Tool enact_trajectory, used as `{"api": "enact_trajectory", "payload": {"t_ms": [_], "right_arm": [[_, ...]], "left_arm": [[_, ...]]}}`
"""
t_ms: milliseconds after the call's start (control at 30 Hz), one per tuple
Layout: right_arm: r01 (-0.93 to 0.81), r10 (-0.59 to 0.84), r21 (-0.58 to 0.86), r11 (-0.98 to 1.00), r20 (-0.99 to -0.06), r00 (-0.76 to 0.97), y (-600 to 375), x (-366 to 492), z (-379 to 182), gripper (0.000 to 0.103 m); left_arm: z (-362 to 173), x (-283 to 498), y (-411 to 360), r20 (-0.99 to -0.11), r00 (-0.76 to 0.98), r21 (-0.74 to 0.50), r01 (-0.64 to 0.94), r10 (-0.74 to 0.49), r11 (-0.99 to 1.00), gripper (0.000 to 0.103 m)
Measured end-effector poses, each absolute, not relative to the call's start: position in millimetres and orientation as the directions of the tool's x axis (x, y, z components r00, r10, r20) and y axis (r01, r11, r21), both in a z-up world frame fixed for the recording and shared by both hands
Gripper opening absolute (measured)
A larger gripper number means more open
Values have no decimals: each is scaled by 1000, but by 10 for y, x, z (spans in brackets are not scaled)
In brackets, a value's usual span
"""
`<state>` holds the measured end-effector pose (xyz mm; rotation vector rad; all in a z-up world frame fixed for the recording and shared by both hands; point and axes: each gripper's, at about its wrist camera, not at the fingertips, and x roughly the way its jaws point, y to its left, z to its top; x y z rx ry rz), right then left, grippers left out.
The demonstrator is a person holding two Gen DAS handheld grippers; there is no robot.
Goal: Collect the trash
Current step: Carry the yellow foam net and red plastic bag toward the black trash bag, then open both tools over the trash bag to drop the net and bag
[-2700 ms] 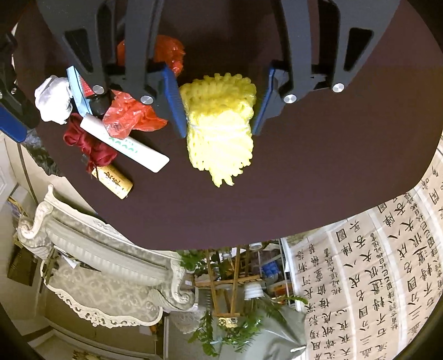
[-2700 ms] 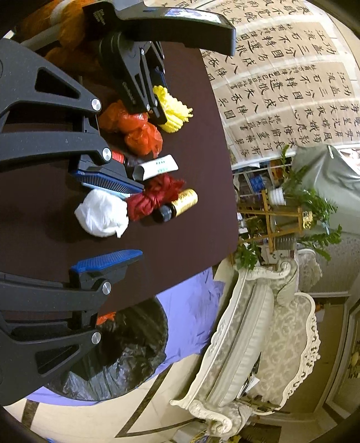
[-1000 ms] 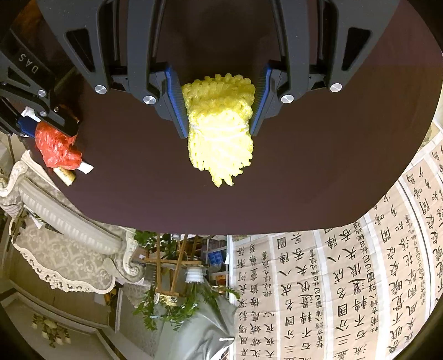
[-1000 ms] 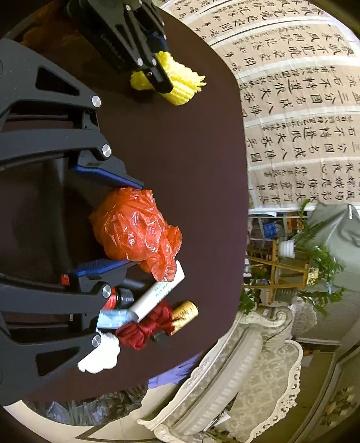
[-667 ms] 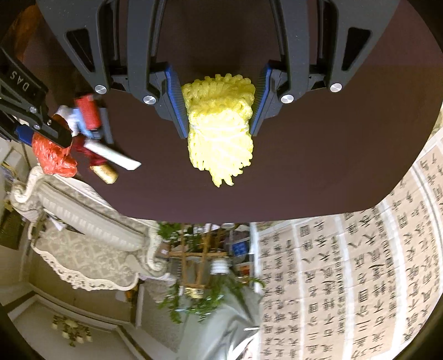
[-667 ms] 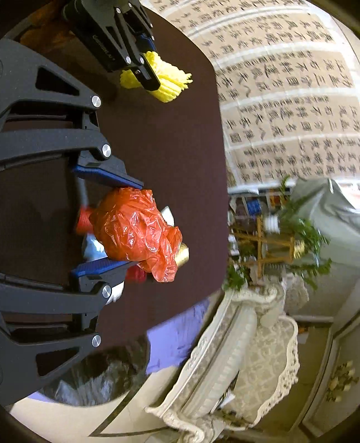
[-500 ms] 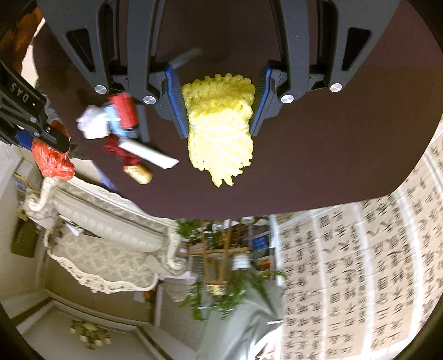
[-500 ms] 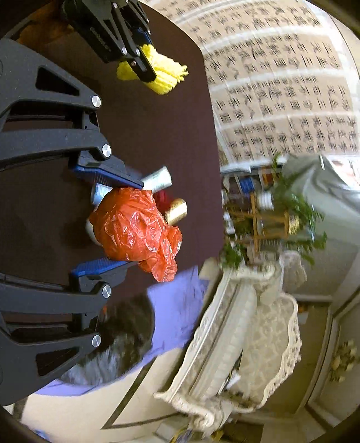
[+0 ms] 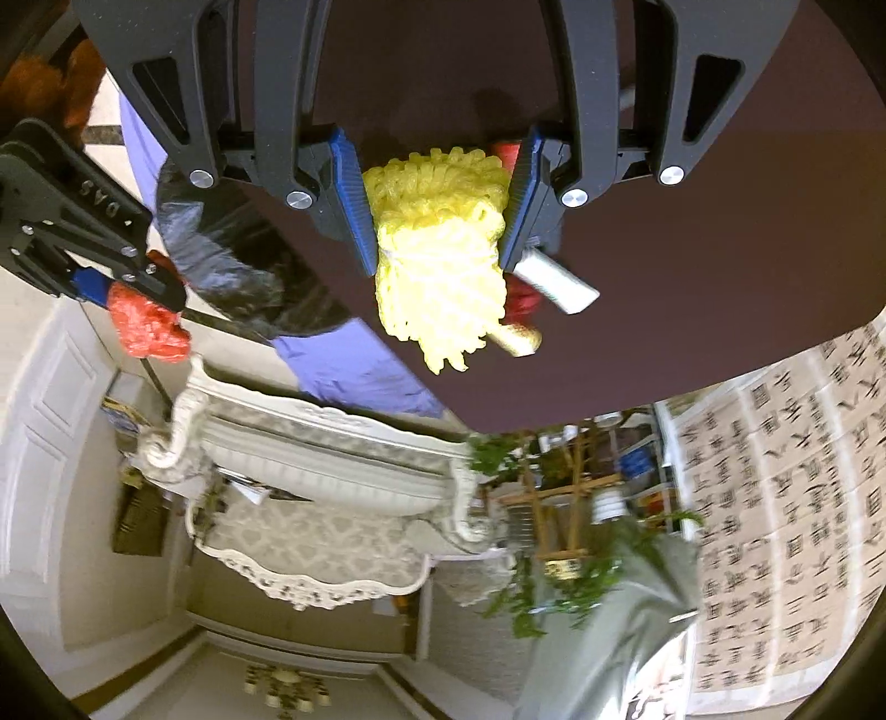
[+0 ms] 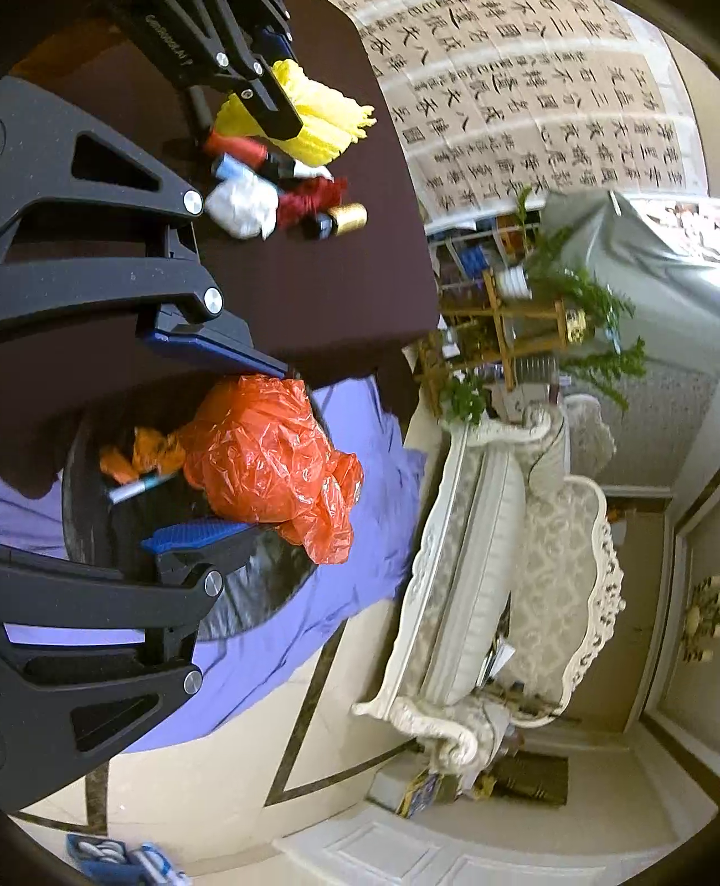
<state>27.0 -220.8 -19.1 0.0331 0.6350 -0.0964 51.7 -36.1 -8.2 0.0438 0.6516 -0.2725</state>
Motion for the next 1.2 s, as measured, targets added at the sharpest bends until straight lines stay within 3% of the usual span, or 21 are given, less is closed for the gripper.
{"api": "enact_trajectory", "payload": {"t_ms": [600,700,800,967,1200], "right_arm": [[145,-94,33,989,-621,778,-2787,541,-410,46],[162,-108,32,986,-616,780,-2824,557,-418,57],[180,-114,46,983,-614,781,-2890,572,-429,58],[203,-126,55,978,-621,774,-2968,568,-465,58],[217,-128,67,974,-625,770,-3006,498,-490,58]], "left_arm": [[-348,911,-1176,-653,716,16,338,-247,941,45],[-389,973,-1258,-665,707,24,344,-242,939,49],[-422,1002,-1277,-674,697,15,344,-244,939,66],[-447,998,-1303,-679,693,16,344,-242,939,72],[-441,998,-1299,-679,692,11,341,-243,940,74]]}}
